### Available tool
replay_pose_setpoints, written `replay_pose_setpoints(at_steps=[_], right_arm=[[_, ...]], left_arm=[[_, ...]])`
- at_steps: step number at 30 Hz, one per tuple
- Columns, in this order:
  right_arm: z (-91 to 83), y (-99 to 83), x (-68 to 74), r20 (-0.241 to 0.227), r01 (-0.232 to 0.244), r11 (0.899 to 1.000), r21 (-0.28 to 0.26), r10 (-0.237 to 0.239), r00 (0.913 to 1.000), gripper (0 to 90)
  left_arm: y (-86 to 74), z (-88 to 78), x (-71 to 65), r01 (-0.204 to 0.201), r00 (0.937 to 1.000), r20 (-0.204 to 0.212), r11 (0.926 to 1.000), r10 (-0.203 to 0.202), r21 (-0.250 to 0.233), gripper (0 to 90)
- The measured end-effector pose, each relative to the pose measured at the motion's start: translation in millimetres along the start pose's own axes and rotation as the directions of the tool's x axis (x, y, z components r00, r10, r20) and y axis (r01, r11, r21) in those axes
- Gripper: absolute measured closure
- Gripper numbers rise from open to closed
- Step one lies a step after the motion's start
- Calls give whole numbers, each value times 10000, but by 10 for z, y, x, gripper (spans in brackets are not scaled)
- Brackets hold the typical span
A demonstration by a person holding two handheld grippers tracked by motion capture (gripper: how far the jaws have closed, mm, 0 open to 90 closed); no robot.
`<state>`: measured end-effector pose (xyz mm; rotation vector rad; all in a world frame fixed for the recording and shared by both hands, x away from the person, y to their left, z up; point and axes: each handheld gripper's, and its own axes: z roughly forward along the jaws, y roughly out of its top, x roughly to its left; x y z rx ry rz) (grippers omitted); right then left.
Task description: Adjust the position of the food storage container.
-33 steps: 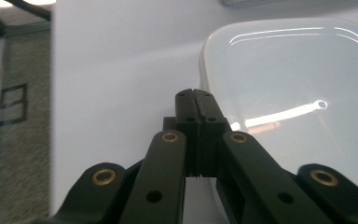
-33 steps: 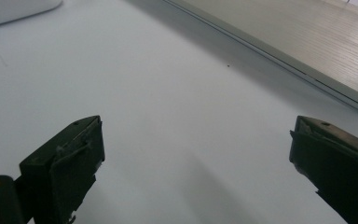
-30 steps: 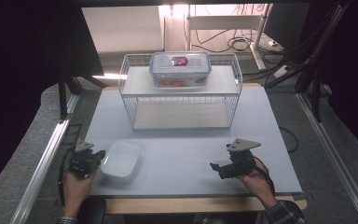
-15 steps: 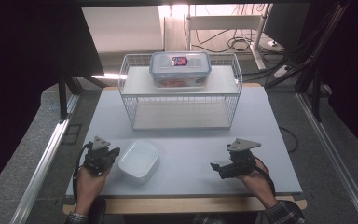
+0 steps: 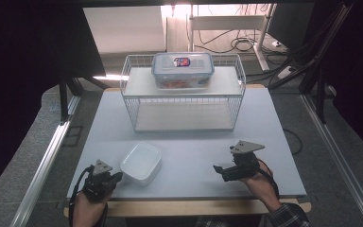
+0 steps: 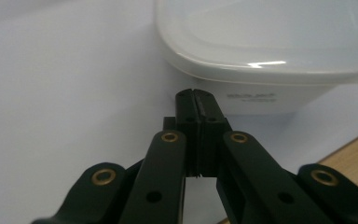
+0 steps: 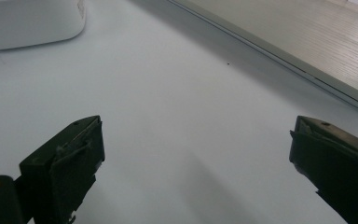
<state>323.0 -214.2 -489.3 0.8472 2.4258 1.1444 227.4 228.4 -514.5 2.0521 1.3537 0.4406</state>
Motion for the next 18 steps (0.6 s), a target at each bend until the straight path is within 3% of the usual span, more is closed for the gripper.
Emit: replay_pose_setpoints(at_steps=[6,10,18], right_arm=[[31,1,0,-90,-88,9999,49,89,9999,39],[50,12,-4,-219,-388,9992,22,389,9990,43],[119,20,-8,-259,-895,9957,228,901,9956,9]], left_arm=[[83,91,-5,-58,9998,-215,10000,57,-14,897],[177,185,1,-172,9995,-269,9999,172,-15,884],[398,394,115,-173,9990,-418,9998,172,-37,884]])
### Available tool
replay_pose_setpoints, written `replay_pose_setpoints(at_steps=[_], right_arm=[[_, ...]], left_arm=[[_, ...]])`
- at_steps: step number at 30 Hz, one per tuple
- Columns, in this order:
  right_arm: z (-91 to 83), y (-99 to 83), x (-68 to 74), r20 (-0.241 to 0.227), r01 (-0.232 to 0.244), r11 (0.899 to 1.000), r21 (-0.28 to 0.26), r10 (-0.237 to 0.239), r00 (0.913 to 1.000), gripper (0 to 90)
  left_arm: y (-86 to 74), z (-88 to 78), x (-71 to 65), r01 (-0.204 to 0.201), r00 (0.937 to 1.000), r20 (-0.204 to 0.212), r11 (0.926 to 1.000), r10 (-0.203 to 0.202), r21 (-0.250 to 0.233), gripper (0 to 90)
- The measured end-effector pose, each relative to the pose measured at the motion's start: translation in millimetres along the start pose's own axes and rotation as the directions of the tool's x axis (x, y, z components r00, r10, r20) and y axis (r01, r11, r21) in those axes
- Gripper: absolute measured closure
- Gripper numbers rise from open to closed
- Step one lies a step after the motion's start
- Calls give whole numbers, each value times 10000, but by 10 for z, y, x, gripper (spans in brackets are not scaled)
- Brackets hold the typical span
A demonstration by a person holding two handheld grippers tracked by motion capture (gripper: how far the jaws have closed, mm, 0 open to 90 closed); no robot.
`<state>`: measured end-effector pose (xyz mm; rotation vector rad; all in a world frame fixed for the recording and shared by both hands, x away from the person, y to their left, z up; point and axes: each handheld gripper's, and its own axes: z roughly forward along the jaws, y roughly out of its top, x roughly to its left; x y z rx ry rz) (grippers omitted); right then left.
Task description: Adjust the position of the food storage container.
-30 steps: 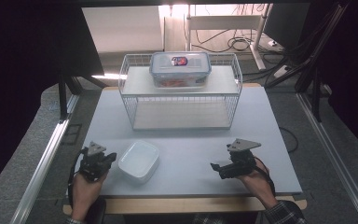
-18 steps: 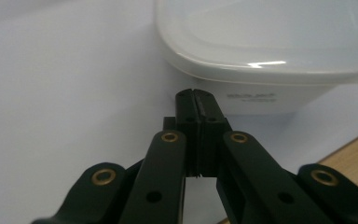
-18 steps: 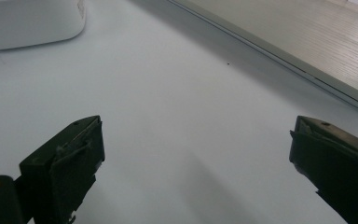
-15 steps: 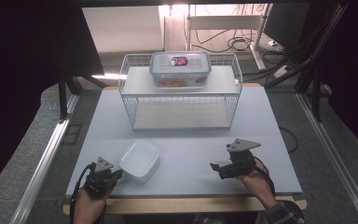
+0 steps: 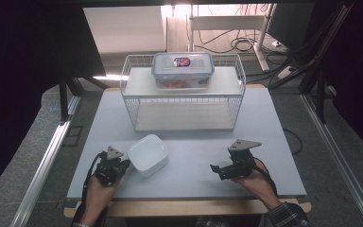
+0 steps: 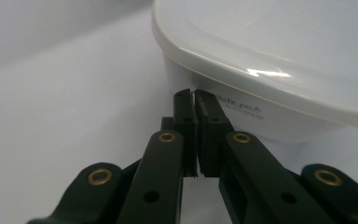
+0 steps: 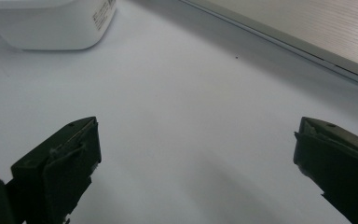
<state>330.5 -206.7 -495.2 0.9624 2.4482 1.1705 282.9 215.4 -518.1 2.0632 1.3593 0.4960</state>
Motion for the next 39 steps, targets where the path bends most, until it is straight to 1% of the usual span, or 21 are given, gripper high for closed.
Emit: replay_pose_setpoints(at_steps=[2,4,5,9,10,11,13,15,18,19,20,21,23,27,29,30,34,36,37,38,39], right_arm=[[-3,11,-25,-91,-312,9995,110,313,9995,24],[-9,13,-37,-112,-405,9992,76,406,9991,34],[-27,19,-73,-167,-600,9982,-1,600,9981,47],[-40,21,-102,-1,-617,9981,-86,617,9981,82],[-49,26,-117,-125,-662,9978,-103,660,9977,149],[-49,26,-117,-125,-662,9978,-103,660,9977,149],[-51,34,-122,-328,-732,9973,51,733,9968,202],[-51,40,-116,-298,-701,9975,113,704,9971,253],[-51,50,-103,-233,-518,9985,181,522,9984,326],[-49,54,-101,-263,-479,9986,213,485,9985,354],[-39,60,-107,-375,-369,9989,300,380,9986,414],[-39,60,-107,-375,-369,9989,300,380,9986,414],[-27,64,-114,-628,-312,9986,434,339,9975,468],[-20,66,-111,-694,-205,9987,465,237,9973,487],[-16,61,-115,-727,-151,9989,443,183,9972,472],[-16,61,-115,-727,-151,9989,443,183,9972,472],[-16,55,-114,-726,-154,9988,472,188,9972,453],[-17,49,-116,-709,-101,9988,475,135,9974,435],[-17,49,-116,-709,-101,9988,475,135,9974,435],[-20,46,-117,-725,-79,9989,466,113,9973,427],[-22,46,-118,-749,-93,9989,461,128,9971,424]], left_arm=[[88,78,27,-50,10000,13,10000,50,-15,885],[127,115,35,-100,9999,28,9999,101,-41,885],[188,181,48,-126,9998,145,9999,127,-53,885],[278,278,34,-292,9990,348,9995,297,-123,886],[328,324,9,-491,9978,433,9987,496,-131,887],[328,324,9,-491,9978,433,9987,496,-131,887],[388,383,-27,-596,9961,643,9980,607,-189,887],[433,426,-75,-832,9935,760,9963,846,-218,887],[483,473,-157,-1026,9894,1011,9944,1045,-238,887],[497,486,-187,-1078,9882,1070,9938,1100,-264,887],[512,499,-212,-1109,9869,1146,9934,1134,-282,887],[525,510,-226,-1145,9857,1213,9930,1172,-291,887],[553,546,-271,-1143,9836,1369,9930,1171,-281,886],[601,606,-346,-1232,9782,1646,9919,1266,-309,886],[638,639,-410,-1372,9733,1815,9901,1405,-307,886],[638,639,-410,-1372,9733,1815,9901,1405,-307,886],[689,680,-518,-1551,9674,1968,9872,1595,-374,885],[725,714,-585,-1538,9639,2138,9873,1586,-392,885],[725,714,-585,-1538,9639,2138,9873,1586,-392,884],[741,728,-609,-1632,9606,2214,9857,1683,-409,884],[749,737,-627,-1649,9593,2255,9854,1702,-423,884]])
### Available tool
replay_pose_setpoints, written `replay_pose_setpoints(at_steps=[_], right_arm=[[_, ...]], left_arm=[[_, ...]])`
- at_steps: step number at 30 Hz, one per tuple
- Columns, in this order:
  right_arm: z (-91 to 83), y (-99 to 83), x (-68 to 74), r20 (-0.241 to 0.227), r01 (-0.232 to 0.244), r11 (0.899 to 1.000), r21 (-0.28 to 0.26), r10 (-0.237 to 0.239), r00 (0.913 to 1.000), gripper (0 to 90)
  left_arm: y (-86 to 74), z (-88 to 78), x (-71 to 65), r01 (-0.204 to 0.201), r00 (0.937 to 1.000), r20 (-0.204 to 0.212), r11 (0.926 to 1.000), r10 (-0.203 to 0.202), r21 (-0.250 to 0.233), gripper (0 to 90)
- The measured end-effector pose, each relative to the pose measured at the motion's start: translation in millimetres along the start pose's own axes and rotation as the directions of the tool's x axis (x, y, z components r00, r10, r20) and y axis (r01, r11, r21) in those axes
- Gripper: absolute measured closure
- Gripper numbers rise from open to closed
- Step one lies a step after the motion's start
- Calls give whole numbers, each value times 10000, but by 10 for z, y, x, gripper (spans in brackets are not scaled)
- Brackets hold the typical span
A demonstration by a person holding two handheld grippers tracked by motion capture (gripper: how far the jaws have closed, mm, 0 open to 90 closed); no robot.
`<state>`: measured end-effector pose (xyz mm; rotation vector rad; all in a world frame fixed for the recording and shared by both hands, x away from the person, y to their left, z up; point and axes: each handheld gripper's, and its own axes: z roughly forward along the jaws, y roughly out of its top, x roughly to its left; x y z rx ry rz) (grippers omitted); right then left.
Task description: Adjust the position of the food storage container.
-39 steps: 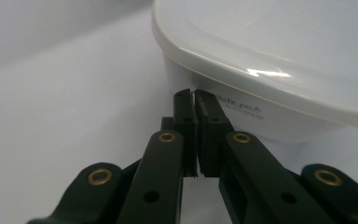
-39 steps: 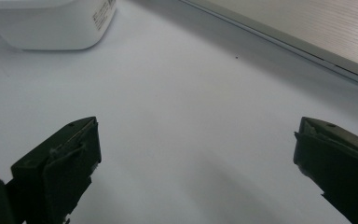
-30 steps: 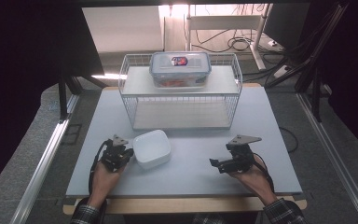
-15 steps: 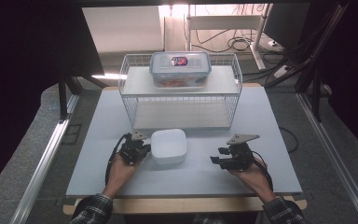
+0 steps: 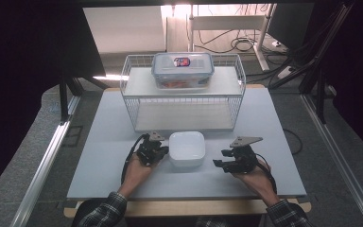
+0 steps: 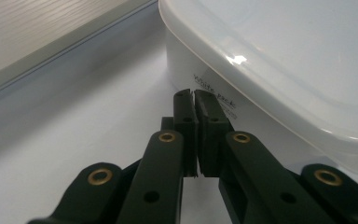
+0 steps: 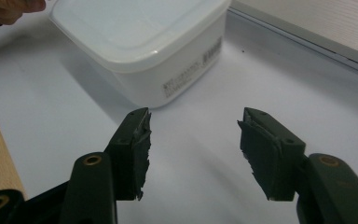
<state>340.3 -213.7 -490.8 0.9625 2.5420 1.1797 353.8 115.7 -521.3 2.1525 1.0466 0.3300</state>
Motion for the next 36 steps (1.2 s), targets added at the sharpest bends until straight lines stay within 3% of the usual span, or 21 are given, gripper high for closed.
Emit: replay_pose_setpoints(at_steps=[6,9,11,14,17,21,25,26,29,36], right_arm=[[-23,-3,9,-37,-28,9999,-143,27,10000,387],[-35,-6,8,2,3,9998,-191,-3,10000,360],[-51,-12,2,38,26,9994,-347,-25,10000,326],[-77,-22,-15,106,116,9980,-626,-110,9999,261],[-89,-28,-25,146,83,9967,-804,-71,9999,214],[-87,-33,-32,123,34,9959,-899,-23,9999,174],[-93,-41,-34,143,77,9952,-979,-63,9999,136],[-97,-46,-37,124,80,9946,-1038,-67,9999,120],[-99,-51,-43,114,85,9943,-1058,-74,9999,103],[-88,-69,-65,98,76,9940,-1093,-66,9999,55]], left_arm=[[52,47,-62,-154,9998,144,9999,155,-68,867],[46,-25,-27,-229,9997,-82,9997,228,-82,834],[32,-104,0,-74,9999,-125,9996,71,-257,759],[-3,-223,23,-147,9996,-238,9988,136,-473,610],[-76,-362,60,57,9999,-142,9958,-70,-913,535],[-133,-453,70,50,10000,-28,9915,-54,-1301,451],[-197,-513,67,-84,9998,183,9903,110,-1389,343],[-215,-514,62,-102,9997,225,9896,136,-1433,282],[-270,-516,43,-360,9991,166,9892,387,-1419,242],[-392,-553,37,-286,9986,393,9895,345,-1417,174]])
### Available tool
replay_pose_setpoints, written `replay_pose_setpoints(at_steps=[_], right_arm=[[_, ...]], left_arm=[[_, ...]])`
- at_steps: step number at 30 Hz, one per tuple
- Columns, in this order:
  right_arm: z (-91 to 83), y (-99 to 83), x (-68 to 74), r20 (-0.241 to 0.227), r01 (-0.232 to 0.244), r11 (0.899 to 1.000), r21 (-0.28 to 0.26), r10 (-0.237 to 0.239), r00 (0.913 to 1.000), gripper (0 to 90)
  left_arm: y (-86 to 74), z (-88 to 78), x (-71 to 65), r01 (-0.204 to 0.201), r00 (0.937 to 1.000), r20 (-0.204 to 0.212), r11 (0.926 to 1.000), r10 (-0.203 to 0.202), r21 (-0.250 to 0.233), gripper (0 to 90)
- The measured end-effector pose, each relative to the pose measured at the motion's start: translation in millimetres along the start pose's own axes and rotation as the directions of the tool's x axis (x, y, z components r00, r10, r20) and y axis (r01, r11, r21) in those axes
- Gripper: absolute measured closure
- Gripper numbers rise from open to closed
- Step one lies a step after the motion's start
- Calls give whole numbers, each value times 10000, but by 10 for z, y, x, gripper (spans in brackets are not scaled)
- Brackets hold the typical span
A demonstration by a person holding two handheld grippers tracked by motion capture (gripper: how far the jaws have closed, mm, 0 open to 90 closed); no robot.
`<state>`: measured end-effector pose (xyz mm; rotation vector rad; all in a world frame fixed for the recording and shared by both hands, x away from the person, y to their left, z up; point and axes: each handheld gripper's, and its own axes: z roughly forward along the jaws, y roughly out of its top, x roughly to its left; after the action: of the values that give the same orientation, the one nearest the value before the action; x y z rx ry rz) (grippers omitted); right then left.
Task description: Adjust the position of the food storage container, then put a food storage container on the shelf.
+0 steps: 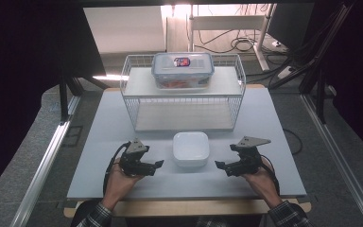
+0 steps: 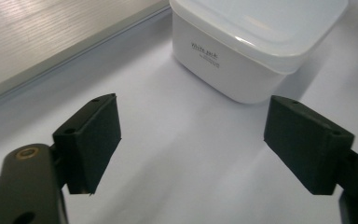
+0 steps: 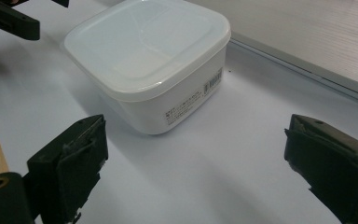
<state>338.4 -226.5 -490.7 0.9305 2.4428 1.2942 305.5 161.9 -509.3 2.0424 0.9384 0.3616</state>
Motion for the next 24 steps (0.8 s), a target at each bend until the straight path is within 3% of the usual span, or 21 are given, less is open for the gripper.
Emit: replay_pose_setpoints(at_steps=[6,11,13,17,24], right_arm=[[30,-12,6,-37,71,9999,153,-71,10000,41],[24,3,14,101,108,9997,224,-110,9999,16],[21,8,14,78,46,9998,173,-48,10000,9],[35,27,16,100,66,9998,208,-68,9999,7],[62,99,26,177,362,9992,151,-365,9992,7]], left_arm=[[-32,-22,9,-8,10000,-6,10000,8,45,146],[-31,25,-14,-665,9976,-190,9976,669,207,59],[-34,41,-12,-731,9972,-171,9971,734,193,46],[-6,75,-5,-420,9989,209,9991,418,99,16],[101,114,-31,-390,9986,370,9985,376,389,24]])
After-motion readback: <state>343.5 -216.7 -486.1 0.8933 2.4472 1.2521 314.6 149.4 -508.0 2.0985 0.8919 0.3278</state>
